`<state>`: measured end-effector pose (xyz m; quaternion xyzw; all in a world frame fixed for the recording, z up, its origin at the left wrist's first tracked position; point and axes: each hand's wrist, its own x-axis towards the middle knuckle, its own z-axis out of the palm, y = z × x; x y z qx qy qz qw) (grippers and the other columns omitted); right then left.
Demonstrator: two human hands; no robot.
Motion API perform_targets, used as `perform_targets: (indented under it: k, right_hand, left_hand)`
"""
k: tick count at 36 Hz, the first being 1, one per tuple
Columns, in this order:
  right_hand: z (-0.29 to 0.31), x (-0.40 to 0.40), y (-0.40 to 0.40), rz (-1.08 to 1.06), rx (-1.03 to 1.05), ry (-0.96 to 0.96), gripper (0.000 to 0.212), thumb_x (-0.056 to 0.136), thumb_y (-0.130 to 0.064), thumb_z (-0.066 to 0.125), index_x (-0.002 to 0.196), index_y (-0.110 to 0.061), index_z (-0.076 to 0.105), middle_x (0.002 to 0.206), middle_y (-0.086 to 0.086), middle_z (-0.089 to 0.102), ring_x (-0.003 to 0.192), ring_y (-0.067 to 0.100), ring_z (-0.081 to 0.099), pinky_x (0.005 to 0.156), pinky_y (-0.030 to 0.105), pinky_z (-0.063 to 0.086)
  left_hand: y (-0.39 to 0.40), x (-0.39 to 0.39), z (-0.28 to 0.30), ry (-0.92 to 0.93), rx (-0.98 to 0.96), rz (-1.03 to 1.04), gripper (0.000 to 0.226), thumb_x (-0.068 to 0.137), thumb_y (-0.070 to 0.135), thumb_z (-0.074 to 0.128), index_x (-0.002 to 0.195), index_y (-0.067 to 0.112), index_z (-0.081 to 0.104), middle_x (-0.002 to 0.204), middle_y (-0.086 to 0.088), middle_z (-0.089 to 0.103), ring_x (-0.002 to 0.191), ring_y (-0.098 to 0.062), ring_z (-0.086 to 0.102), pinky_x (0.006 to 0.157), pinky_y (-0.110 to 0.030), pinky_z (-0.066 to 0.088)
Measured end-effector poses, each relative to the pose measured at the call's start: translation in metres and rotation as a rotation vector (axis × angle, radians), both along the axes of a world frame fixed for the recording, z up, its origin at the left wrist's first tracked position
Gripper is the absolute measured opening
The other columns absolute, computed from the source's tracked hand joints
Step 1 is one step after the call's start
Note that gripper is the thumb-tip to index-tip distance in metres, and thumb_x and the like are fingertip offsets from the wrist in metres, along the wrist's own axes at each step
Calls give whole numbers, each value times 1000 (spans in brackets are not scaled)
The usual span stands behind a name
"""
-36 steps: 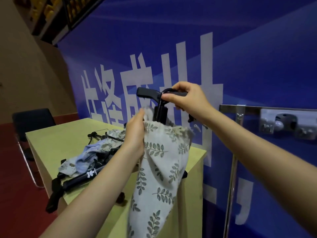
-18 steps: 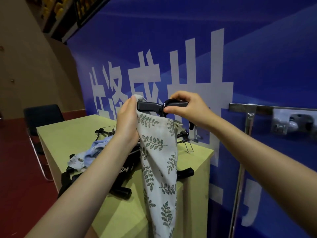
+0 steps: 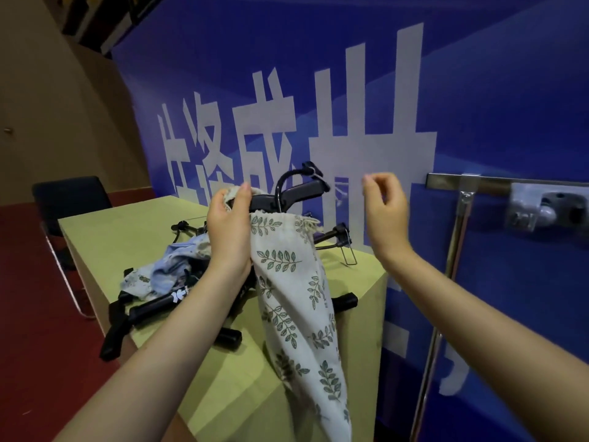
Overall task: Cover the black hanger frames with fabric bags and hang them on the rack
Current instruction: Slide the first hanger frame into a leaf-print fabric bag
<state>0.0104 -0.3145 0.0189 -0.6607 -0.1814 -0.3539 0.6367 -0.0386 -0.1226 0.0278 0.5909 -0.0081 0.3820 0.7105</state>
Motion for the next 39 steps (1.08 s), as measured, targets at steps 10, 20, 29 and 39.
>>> perform_targets:
  k: [10, 20, 29, 39]
  right_hand:
    - [-18, -27, 4, 448, -466, 208, 13, 98, -28, 52, 106, -21, 60, 88, -12, 60, 64, -10, 55, 56, 8, 40]
    - [-14, -26, -41, 497, -411, 357, 27, 94, -31, 59, 80, -8, 56, 64, -2, 62, 55, 12, 60, 44, 18, 37]
    - [-7, -26, -35, 298, 151, 468, 41, 102, -40, 43, 69, -16, 47, 57, -1, 42, 51, 11, 41, 50, 22, 39]
    - [-24, -39, -32, 340, 84, 579, 30, 89, -35, 65, 87, -7, 73, 84, 12, 74, 76, 23, 70, 76, 35, 55]
  left_hand:
    - [-30, -4, -6, -7, -16, -50, 14, 95, 28, 59, 82, 23, 57, 83, -1, 64, 73, -16, 63, 67, -33, 54]
    - [-33, -15, -11, -8, 119, 44, 13, 90, 35, 64, 88, 25, 56, 93, -5, 63, 85, -23, 62, 84, -51, 52]
    - [-70, -33, -22, -5, 263, -48, 18, 94, 27, 59, 82, 15, 51, 78, -7, 53, 69, -20, 52, 64, -37, 45]
    - [-99, -42, -54, 59, 382, -135, 23, 96, 24, 56, 79, 11, 48, 80, -13, 51, 72, -17, 48, 70, -34, 42]
